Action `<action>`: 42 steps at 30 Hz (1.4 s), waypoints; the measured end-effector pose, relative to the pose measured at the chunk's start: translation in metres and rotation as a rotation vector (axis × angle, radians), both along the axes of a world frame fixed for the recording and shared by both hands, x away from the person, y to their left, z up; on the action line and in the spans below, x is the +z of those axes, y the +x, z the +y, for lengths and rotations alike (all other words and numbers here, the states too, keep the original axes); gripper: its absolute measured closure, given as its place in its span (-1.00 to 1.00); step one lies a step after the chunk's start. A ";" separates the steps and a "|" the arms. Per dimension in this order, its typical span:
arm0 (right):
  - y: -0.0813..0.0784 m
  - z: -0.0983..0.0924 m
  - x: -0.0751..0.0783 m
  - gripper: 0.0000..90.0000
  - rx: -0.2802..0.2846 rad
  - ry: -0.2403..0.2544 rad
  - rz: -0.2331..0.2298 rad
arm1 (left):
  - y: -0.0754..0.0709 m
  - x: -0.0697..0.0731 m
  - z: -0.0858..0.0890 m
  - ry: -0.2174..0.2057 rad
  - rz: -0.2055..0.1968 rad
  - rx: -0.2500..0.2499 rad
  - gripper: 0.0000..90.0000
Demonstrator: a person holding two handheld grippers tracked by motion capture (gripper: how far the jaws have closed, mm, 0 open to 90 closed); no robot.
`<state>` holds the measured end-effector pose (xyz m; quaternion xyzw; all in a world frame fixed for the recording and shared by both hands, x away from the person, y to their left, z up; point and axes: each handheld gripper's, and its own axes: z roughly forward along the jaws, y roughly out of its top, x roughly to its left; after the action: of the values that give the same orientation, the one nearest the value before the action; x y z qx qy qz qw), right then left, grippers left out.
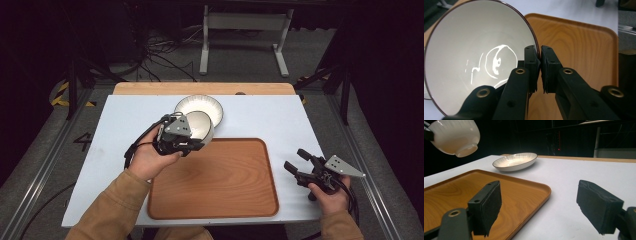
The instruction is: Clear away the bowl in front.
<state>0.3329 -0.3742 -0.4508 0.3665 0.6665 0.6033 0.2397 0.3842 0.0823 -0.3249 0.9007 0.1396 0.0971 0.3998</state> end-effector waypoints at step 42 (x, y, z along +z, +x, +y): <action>-0.001 0.001 0.000 -0.54 0.008 -0.005 0.002 | -0.024 -0.060 -0.020 0.095 0.129 -0.147 0.88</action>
<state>0.3323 -0.3733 -0.4511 0.3638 0.6696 0.6024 0.2376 0.3598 0.0624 -0.3849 0.9308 0.0939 0.0156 0.3530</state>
